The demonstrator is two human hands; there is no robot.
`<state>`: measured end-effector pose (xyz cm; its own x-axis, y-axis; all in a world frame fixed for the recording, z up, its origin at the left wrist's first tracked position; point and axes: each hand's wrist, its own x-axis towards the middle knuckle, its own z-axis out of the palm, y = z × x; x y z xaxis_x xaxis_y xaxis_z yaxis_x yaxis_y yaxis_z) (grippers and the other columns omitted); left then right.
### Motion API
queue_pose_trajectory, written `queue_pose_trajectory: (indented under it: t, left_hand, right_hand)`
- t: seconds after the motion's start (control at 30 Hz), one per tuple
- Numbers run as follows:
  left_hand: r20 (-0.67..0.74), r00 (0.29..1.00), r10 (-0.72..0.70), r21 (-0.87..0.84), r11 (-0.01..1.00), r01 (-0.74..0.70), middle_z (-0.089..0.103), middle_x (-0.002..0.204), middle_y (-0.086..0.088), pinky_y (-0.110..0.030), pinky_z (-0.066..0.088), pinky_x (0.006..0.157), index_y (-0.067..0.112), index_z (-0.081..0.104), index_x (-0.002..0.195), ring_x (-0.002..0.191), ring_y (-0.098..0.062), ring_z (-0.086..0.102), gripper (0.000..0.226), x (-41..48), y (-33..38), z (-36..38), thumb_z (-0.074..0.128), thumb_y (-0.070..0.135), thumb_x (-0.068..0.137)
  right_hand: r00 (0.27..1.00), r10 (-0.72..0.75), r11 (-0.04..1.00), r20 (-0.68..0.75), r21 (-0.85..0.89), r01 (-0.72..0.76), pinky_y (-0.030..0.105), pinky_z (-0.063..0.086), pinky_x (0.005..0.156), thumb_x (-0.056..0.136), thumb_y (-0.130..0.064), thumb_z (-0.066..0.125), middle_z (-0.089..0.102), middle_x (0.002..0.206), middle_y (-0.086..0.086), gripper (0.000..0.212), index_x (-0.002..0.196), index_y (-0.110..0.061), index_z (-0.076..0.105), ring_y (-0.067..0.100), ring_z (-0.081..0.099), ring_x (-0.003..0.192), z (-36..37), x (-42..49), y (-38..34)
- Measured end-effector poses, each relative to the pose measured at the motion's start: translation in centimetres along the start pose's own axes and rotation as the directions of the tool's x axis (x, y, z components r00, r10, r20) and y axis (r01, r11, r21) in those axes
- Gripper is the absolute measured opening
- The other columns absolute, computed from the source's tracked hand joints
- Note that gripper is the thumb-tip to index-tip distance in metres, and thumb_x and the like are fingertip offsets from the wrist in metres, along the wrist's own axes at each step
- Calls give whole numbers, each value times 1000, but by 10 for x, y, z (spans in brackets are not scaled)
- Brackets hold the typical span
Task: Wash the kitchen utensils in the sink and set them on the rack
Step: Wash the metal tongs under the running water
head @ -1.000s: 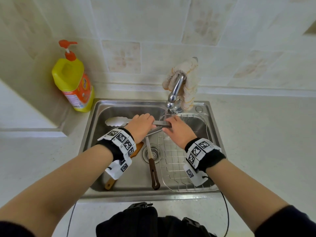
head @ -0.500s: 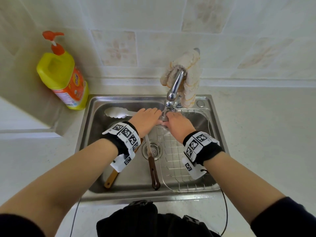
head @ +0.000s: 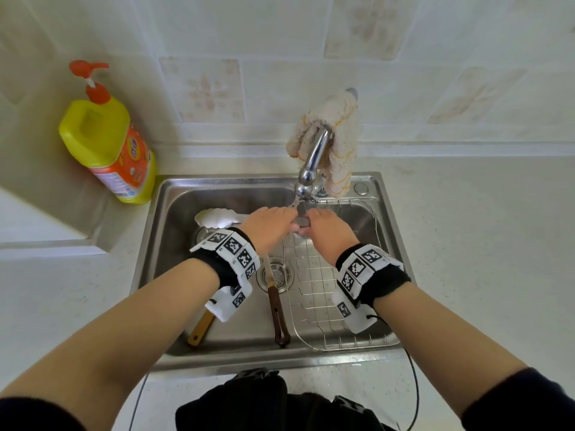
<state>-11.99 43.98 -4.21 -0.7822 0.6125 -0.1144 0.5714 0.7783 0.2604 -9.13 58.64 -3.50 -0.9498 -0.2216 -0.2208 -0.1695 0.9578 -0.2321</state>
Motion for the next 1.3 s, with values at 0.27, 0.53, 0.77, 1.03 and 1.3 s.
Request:
queue_pose_trajectory:
  t: [0.27,0.53,0.77,1.03,1.3]
  left_hand:
    - [23,1000,-12,-40,999,13,49,97,4,-24,31,80,10,48,110,90,-11,48,30,-5,5,1,38,35,98]
    - [39,986,-165,64,985,162,55,99,2,-26,36,83,15,49,105,93,-18,56,27,-28,-28,0,36,37,98]
    - [-17,998,-55,19,998,55,53,97,4,-27,35,84,15,48,106,91,-16,54,25,-29,-19,-8,34,35,99]
    - [-21,982,-187,-50,981,186,51,93,3,-23,32,74,12,48,105,78,-14,47,23,-39,-24,-4,36,30,99]
    - [40,978,-204,-52,977,206,53,87,3,-30,42,81,13,52,102,83,-19,56,28,-42,-39,-16,35,35,99]
  right_hand:
    - [1000,-14,999,11,-37,15,30,39,96,95,-18,49,54,121,8,30,123,-5,44,22,48,114,9,2,-7]
    - [1000,16,1000,19,-11,-15,30,42,90,95,-30,49,55,113,6,32,116,-7,48,20,50,110,1,2,-4]
    - [995,-96,995,-25,-39,95,31,41,91,96,-26,48,53,121,5,36,127,-9,43,21,47,117,-2,6,-23]
    - [997,-67,993,-43,-105,62,31,41,92,96,-29,45,52,121,7,33,122,-7,45,22,47,114,-6,8,-21]
    - [998,-62,997,-4,-50,62,31,40,96,95,-33,47,54,120,4,36,122,-9,48,19,47,116,-11,15,-7]
